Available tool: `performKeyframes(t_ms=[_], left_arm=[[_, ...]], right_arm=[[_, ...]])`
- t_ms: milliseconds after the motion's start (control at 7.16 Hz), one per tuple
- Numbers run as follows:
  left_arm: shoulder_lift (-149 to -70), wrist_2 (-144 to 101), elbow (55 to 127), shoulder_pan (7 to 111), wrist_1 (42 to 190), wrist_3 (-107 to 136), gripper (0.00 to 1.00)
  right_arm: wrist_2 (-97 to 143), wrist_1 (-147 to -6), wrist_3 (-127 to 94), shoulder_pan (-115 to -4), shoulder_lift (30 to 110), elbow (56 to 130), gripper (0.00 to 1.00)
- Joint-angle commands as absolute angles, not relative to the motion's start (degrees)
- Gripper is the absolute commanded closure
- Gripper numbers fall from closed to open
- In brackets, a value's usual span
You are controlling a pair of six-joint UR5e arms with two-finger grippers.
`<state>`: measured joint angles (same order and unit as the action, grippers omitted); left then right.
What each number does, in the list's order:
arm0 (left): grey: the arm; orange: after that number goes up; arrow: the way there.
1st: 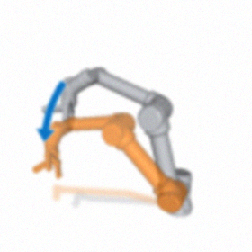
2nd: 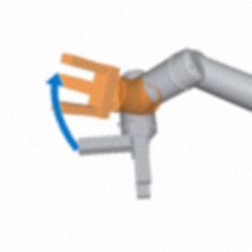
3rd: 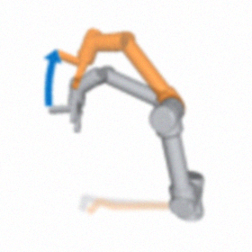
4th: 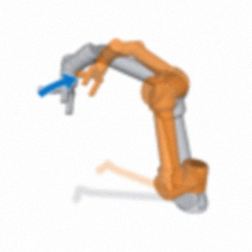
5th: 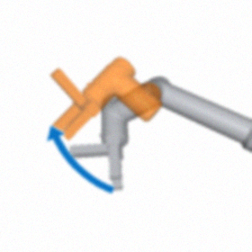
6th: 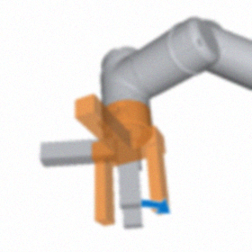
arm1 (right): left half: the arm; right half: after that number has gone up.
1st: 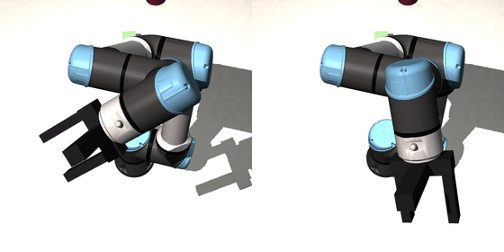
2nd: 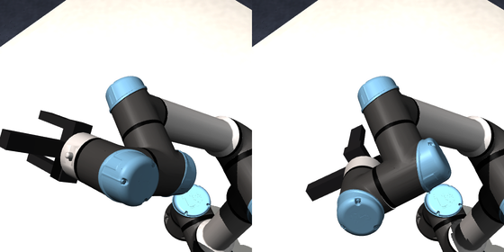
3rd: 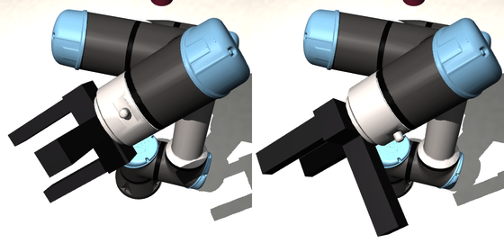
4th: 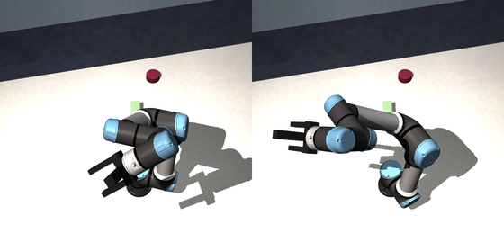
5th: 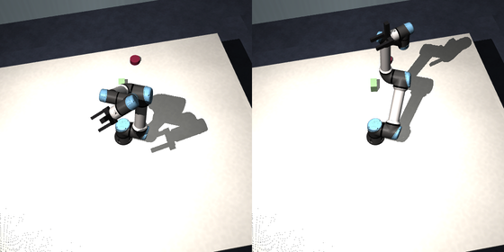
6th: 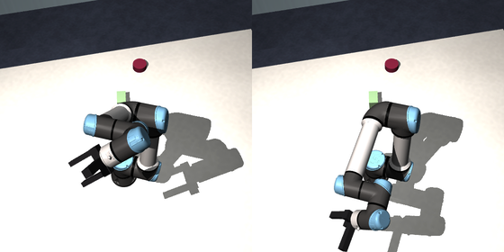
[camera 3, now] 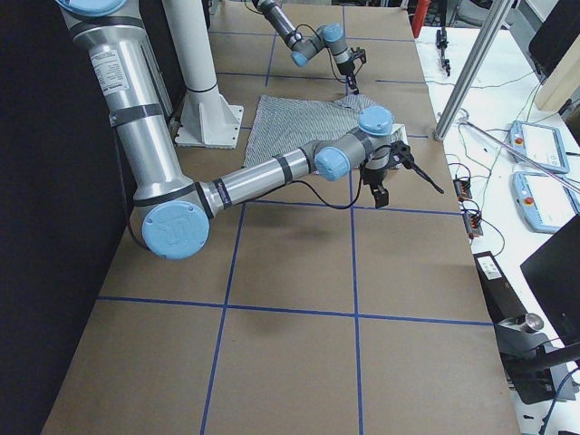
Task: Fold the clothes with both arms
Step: 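Fold the sleeve nearest the left gripper inward onto the shirt body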
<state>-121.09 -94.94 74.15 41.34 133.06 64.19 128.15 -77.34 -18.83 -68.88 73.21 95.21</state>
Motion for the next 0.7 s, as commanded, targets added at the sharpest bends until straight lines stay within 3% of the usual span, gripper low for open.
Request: performKeyframes(t_ms=[0,558], left_arm=[[-127.1,-95.1,75.1,41.2,123.7,64.4,1.0],[-137.6,-94.9,73.7,37.5,112.9,70.1,1.0]], right_arm=[[128.1,-77.3,-19.2,-68.8,73.2,95.4,0.0],[128.1,-77.3,-19.5,-68.8,73.2,95.9,0.0]])
